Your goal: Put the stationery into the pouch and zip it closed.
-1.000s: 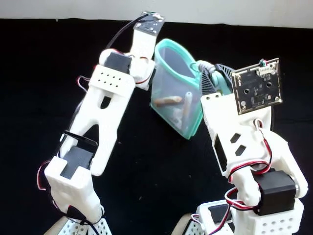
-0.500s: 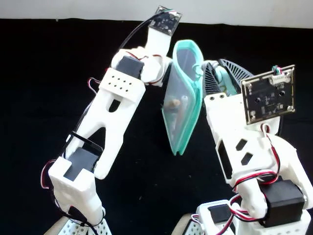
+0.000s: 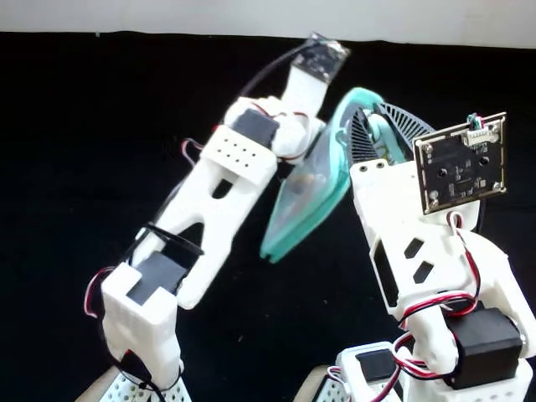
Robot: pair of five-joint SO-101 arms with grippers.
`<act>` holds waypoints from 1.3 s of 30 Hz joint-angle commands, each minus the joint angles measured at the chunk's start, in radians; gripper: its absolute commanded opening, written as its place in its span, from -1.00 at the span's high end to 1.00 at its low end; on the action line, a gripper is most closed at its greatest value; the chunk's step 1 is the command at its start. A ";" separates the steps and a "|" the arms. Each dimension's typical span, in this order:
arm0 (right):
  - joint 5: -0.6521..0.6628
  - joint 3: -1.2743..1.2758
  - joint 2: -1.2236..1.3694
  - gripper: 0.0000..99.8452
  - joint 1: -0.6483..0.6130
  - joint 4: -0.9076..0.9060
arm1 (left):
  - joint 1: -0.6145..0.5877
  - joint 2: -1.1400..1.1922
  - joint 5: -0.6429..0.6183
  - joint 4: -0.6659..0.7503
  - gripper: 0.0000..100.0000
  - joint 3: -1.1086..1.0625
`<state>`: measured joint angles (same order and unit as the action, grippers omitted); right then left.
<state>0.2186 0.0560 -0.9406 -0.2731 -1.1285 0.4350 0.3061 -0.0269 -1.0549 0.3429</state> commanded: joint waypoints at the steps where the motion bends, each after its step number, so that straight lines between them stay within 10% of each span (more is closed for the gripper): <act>1: -0.012 -0.039 0.001 0.98 -0.008 0.019 | 0.018 -0.002 -0.005 0.020 0.98 0.015; 28: -0.057 0.067 -0.001 0.98 -0.048 0.015 | -0.263 -0.059 -0.003 0.011 0.98 0.022; 39: -0.057 0.068 -0.001 0.98 -0.048 0.015 | -0.372 -0.473 0.043 -0.502 0.60 0.140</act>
<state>0.1726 0.1281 -0.9436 -0.3176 -1.1285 0.0621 -0.0376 -0.0069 -1.3817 0.4335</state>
